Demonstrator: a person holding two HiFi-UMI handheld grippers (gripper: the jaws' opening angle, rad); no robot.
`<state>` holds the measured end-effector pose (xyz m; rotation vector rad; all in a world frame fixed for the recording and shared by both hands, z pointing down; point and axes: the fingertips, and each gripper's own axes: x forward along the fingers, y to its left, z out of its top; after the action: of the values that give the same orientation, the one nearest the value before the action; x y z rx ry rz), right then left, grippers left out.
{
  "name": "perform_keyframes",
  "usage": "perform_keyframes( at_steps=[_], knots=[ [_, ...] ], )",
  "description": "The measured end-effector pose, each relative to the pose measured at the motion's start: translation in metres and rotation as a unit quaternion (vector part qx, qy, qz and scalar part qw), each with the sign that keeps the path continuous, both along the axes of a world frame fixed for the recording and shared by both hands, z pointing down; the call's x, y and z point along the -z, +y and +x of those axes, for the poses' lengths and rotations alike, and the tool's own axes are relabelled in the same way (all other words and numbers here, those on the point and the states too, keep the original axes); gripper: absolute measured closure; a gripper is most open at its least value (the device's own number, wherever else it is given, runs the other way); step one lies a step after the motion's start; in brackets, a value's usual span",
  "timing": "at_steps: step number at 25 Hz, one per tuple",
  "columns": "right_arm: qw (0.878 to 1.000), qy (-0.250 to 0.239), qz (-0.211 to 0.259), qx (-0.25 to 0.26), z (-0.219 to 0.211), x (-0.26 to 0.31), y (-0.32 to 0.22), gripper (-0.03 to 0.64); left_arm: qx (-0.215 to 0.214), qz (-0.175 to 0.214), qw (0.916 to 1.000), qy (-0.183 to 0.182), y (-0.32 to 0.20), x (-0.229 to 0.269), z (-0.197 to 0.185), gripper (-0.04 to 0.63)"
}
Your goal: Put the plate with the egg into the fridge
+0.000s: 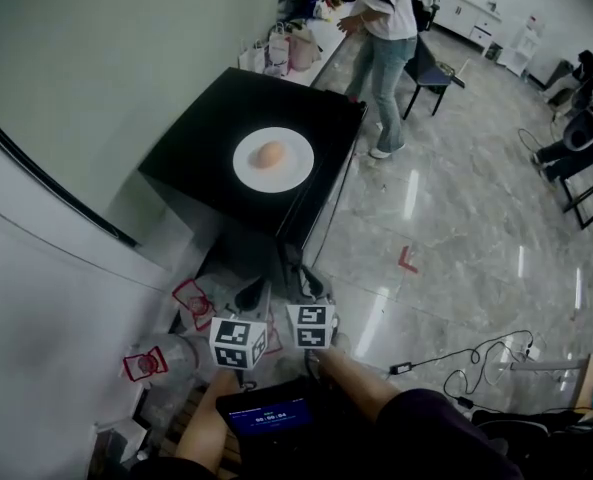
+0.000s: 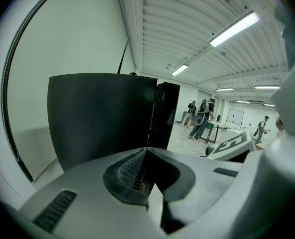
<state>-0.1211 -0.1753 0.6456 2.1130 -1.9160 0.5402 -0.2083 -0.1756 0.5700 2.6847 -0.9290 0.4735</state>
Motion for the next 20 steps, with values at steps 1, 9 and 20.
perform_keyframes(
  at_steps=[1,9,20],
  knots=[
    [1.0,-0.002,0.001,-0.001,0.0,0.0,0.0,0.548,-0.002,-0.001,1.0,-0.001,0.0,-0.001,0.001,0.588],
    [1.0,-0.015,0.006,-0.019,0.005,0.002,0.006,0.551,-0.008,-0.005,0.9999,-0.004,0.0,-0.008,0.006,0.588],
    [1.0,-0.006,0.019,-0.017,0.089,-0.002,0.079,0.569,-0.08,-0.026,0.9965,0.005,0.03,-0.024,0.076,0.588]
  ],
)
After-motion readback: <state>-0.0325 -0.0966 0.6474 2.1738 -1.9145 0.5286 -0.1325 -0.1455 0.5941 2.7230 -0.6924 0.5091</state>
